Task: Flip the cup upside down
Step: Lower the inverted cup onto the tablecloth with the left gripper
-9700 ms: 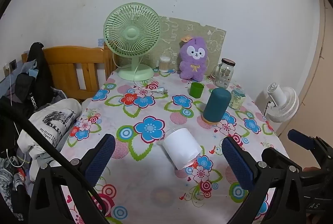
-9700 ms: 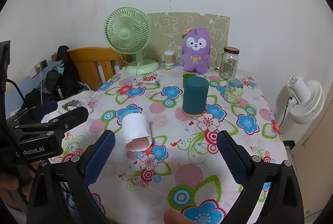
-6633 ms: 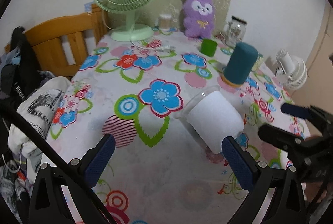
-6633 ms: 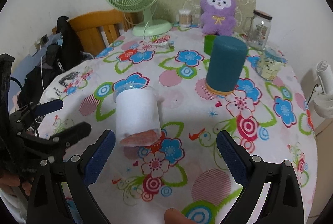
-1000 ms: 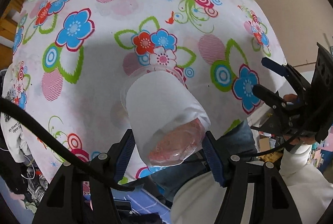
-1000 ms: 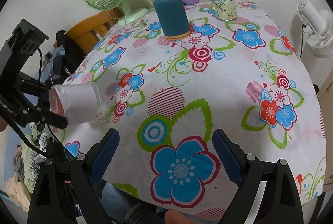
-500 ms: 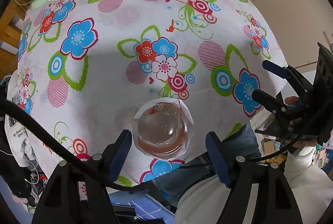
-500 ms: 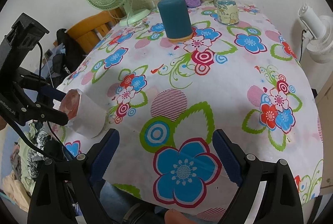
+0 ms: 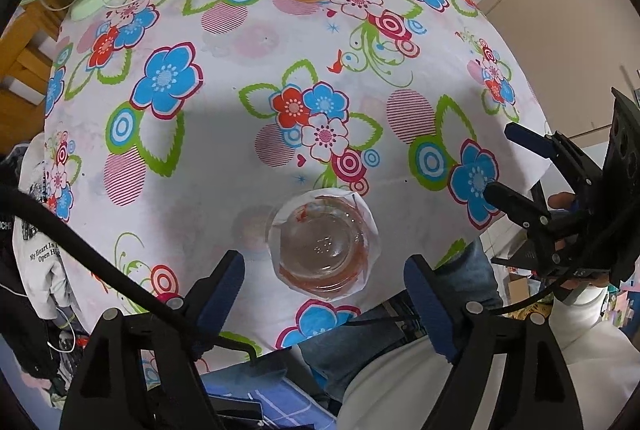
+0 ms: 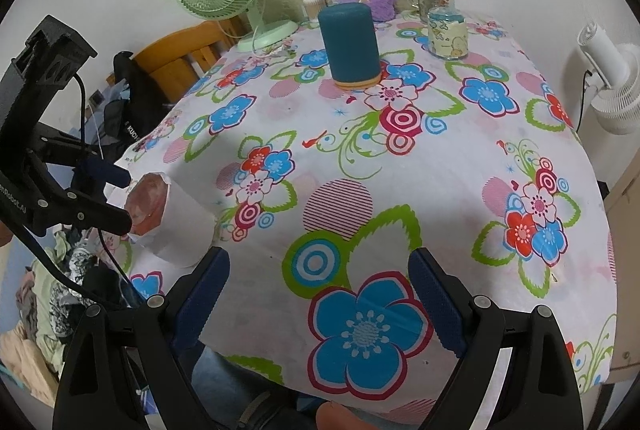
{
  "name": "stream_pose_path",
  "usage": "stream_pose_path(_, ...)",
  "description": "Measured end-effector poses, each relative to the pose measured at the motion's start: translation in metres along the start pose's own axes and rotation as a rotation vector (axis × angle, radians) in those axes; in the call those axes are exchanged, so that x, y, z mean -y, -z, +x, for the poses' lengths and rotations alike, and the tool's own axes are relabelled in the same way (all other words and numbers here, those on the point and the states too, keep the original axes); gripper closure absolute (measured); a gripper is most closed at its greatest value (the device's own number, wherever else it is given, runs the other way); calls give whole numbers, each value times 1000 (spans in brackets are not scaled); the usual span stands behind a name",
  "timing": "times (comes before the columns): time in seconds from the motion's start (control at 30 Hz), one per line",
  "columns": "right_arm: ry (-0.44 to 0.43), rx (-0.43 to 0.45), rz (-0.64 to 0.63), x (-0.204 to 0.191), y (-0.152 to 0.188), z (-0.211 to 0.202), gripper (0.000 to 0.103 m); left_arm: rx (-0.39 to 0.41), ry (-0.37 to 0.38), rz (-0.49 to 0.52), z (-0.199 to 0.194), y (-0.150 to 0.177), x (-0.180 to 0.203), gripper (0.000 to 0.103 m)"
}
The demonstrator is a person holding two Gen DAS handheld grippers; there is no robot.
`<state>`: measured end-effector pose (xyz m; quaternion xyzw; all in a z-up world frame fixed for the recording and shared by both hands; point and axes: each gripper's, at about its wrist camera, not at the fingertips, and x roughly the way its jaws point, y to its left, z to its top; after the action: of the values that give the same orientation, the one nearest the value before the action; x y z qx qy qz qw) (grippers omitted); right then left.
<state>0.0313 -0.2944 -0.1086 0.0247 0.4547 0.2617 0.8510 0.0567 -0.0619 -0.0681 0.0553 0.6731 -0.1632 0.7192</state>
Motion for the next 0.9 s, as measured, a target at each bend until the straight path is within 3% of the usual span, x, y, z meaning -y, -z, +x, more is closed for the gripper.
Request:
stream_pose_path(0.3,5,7,-17,-8,-4,-3,11,28,5,-9,-6,4,-3,18)
stream_pose_path(0.9,21,52,-62,-33,-14,-17,11,183,6,-41,-32,21,-11,15)
